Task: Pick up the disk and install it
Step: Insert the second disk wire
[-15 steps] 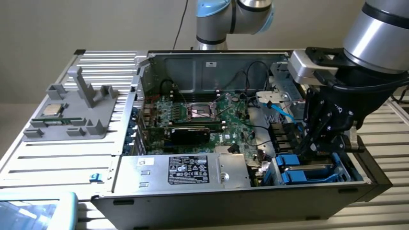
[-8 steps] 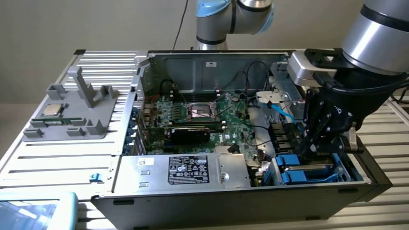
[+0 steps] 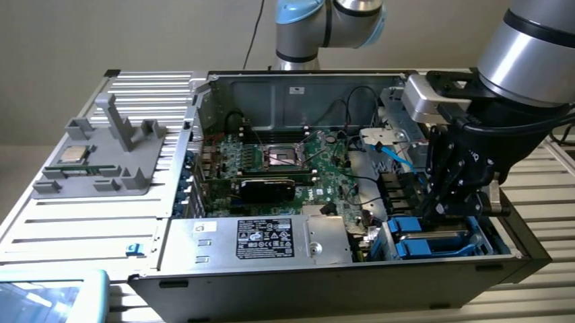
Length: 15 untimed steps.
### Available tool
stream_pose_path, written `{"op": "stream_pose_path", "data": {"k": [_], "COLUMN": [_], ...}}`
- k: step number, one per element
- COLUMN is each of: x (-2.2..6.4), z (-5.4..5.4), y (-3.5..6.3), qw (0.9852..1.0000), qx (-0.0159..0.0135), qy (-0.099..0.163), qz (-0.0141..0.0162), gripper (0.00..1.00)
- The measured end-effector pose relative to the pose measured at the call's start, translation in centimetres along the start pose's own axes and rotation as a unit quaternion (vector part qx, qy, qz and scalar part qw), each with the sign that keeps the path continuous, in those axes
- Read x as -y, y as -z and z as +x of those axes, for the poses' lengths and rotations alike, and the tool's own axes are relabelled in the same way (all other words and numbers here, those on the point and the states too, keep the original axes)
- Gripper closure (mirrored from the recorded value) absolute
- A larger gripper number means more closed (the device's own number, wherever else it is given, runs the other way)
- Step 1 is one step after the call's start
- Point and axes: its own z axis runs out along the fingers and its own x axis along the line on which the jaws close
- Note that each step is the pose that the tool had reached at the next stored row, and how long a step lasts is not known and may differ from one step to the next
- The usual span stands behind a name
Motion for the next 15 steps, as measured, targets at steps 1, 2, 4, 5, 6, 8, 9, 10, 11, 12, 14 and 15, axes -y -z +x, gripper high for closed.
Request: {"op": "stream_pose_path", "data": {"k": [1,2,4,5,6,8,9,10,11,12,14,15], "x": [-0.01,-0.02,-0.05,-0.09,-0.11,-0.16,-0.17,-0.18,-0.19,-0.19,-0.19,-0.19], "z": [0.00,0.00,0.00,0.00,0.00,0.00,0.00,0.00,0.00,0.00,0.00,0.00], "y": [-0.01,-0.02,-0.05,-0.07,-0.09,-0.14,-0.17,-0.20,-0.23,-0.24,-0.27,-0.28], "qw": [1.0000,1.0000,1.0000,1.0000,1.0000,1.0000,1.0000,1.0000,1.0000,1.0000,1.0000,1.0000], "qx": [0.0001,0.0003,0.0003,0.0003,0.0003,0.0003,0.0003,0.0003,0.0003,0.0003,0.0003,0.0004], "qy": [0.000,0.000,0.000,0.000,0.000,0.000,0.000,0.000,0.000,0.000,0.000,0.000], "qz": [0.0015,0.0032,0.0049,0.0052,0.0054,0.0055,0.0056,0.0057,0.0057,0.0057,0.0057,0.0057], "gripper": [0.84,0.84,0.84,0.84,0.84,0.84,0.84,0.84,0.84,0.84,0.84,0.84]}}
